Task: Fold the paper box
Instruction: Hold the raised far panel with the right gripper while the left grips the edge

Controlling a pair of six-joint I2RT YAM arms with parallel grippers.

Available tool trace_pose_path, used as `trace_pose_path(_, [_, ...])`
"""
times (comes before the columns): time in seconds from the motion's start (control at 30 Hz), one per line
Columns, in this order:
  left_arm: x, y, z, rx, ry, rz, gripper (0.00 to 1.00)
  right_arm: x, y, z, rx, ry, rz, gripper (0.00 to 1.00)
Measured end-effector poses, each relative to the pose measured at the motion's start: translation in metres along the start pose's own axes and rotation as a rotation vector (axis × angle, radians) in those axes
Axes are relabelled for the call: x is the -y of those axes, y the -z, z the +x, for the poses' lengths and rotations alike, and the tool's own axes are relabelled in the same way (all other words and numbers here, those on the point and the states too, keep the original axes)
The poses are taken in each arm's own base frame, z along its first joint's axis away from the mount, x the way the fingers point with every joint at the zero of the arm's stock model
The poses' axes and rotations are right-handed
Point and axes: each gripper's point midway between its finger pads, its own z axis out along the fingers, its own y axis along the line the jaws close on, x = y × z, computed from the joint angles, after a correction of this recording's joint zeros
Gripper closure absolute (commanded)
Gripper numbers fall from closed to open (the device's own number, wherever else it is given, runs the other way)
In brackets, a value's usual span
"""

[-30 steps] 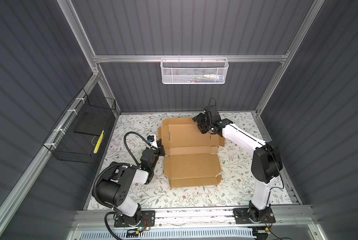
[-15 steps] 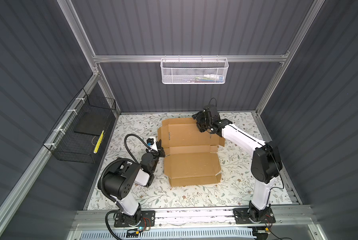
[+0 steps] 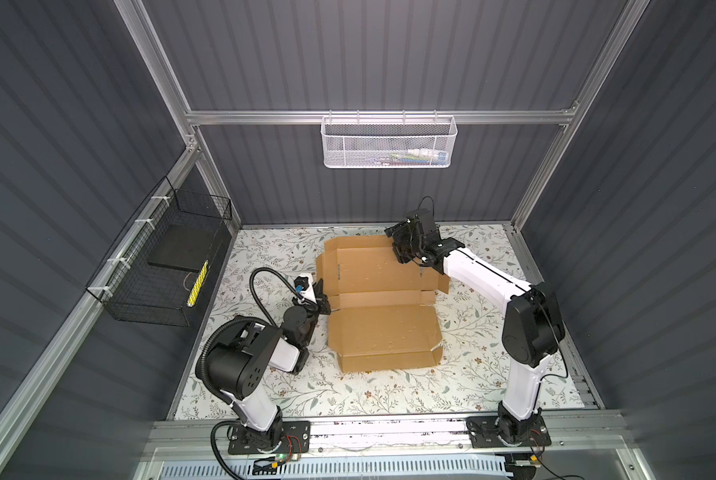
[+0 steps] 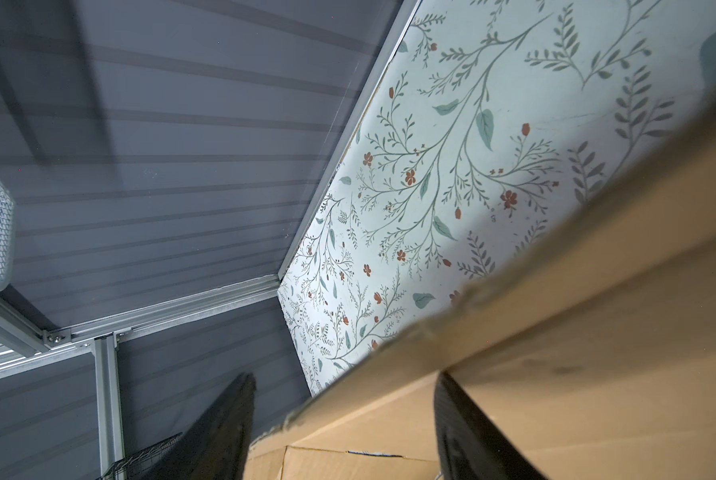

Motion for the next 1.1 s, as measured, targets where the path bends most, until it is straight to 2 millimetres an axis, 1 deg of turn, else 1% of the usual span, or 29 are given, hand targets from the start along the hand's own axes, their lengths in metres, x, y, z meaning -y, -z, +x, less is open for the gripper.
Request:
trace_pose_path(0.13, [0.0, 0.0, -0.002, 0.007, 0.001, -0.002, 1.0, 0.006, -0.001, 0.004, -0.006, 0.002, 0.01, 0.37])
trace_pose_path(0.2, [0.0, 0.0, -0.004, 0.01, 0.001, -0.002, 1.0, 0.008, -0.001, 0.006, -0.009, 0.002, 0.012, 0.38])
trace_pose_path(0.43, [0.0, 0.002, -0.008, 0.021, 0.003, -0.004, 1.0, 0.005, 0.009, 0.008, -0.009, 0.001, -0.012, 0.41])
trace_pose_path(0.57, [0.0, 0.003, -0.011, 0.028, 0.004, -0.006, 1.0, 0.006, 0.012, 0.008, -0.007, -0.001, -0.022, 0.47])
trace_pose_path(0.83, [0.002, 0.003, -0.01, 0.027, 0.004, -0.001, 1.0, 0.015, 0.017, 0.014, -0.014, -0.022, -0.018, 0.59])
trace_pose_path(1.1, [0.005, 0.003, -0.01, 0.026, 0.005, 0.006, 1.0, 0.012, 0.019, 0.016, -0.013, -0.028, -0.027, 0.62])
